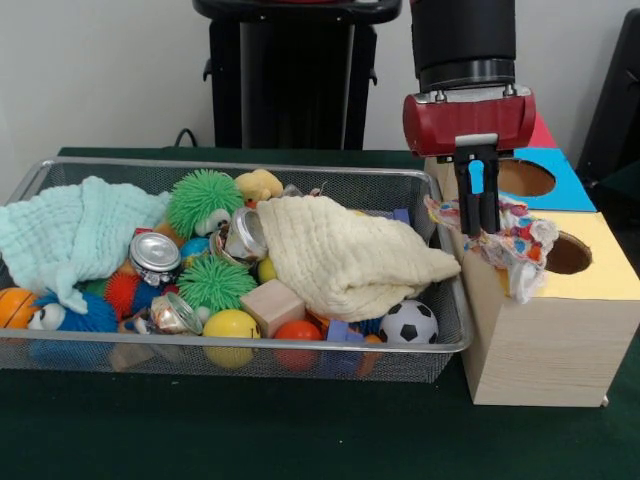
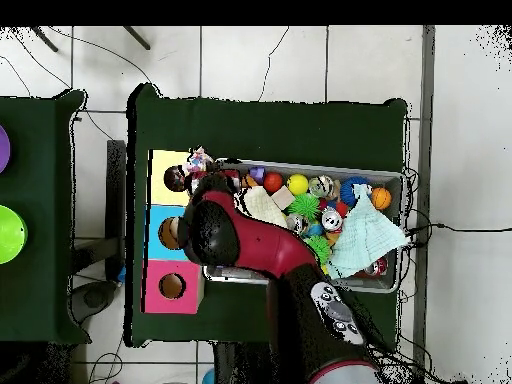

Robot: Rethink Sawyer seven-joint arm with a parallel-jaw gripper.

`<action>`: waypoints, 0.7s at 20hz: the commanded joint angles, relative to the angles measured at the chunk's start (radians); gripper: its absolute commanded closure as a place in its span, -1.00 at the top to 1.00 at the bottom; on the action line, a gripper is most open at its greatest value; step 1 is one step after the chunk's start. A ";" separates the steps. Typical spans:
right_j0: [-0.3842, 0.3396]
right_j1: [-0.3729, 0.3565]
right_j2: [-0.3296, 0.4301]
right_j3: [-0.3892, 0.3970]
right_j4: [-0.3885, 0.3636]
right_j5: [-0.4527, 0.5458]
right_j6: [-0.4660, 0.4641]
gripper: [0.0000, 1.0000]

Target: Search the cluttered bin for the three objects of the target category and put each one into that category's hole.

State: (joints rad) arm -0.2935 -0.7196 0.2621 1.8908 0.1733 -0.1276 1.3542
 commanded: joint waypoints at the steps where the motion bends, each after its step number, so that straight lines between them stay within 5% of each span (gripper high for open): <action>1: -0.090 0.040 0.178 0.036 -0.009 0.041 0.270 -1.00; 14: -0.169 0.065 0.330 0.115 0.012 0.076 0.293 -1.00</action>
State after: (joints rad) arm -0.4214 -0.7151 0.4561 1.9174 0.1735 -0.1276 1.3544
